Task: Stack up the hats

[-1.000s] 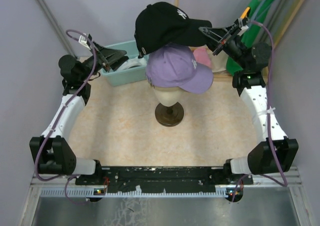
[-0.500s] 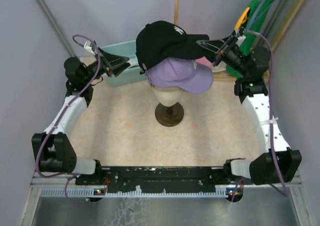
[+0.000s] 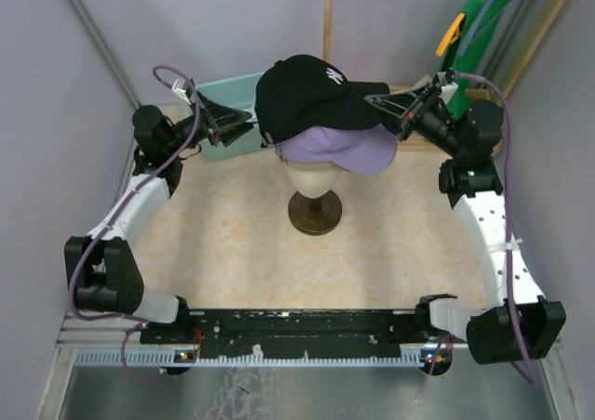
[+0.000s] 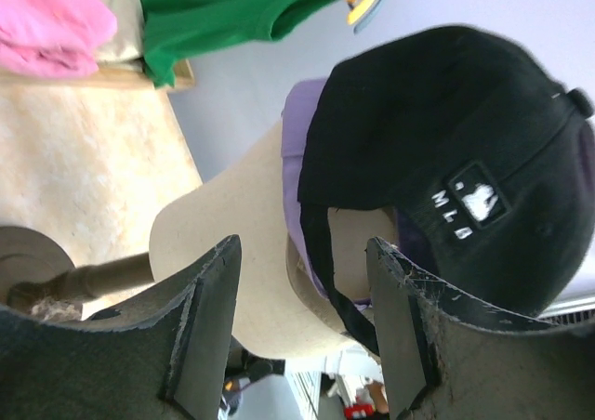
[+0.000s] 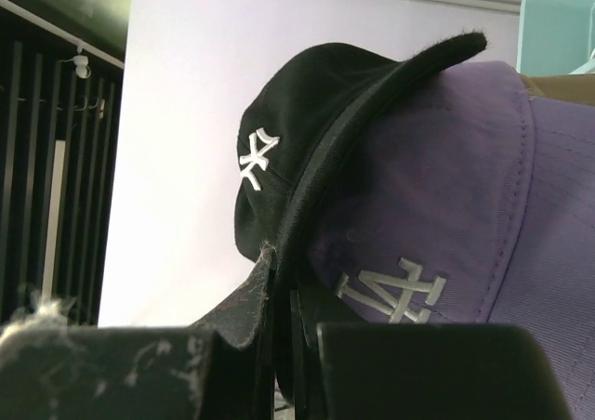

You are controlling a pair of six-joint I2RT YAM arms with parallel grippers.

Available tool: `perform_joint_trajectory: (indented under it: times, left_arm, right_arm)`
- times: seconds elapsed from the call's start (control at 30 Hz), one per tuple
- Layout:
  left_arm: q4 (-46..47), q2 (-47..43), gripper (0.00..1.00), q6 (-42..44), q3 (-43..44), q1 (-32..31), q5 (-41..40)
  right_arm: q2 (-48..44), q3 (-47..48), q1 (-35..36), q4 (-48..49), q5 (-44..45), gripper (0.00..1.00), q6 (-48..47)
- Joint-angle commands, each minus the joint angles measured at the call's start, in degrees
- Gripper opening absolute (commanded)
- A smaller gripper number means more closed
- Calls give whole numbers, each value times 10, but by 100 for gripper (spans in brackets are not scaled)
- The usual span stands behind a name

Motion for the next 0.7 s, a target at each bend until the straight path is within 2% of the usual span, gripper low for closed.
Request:
perform_joint_trajectory:
  times: [0.0, 0.23, 0.67]
  left_arm:
    - [-4, 6, 62, 12, 10, -27, 28]
    - [-19, 8, 63, 22, 2, -60, 21]
    - [-14, 63, 63, 28, 21, -101, 23]
  right_arm:
    - [-30, -14, -5, 18, -8, 0, -5]
    - [-33, -19, -14, 27, -11, 0, -4]
    - [-60, -64, -37, 55, -17, 0, 16]
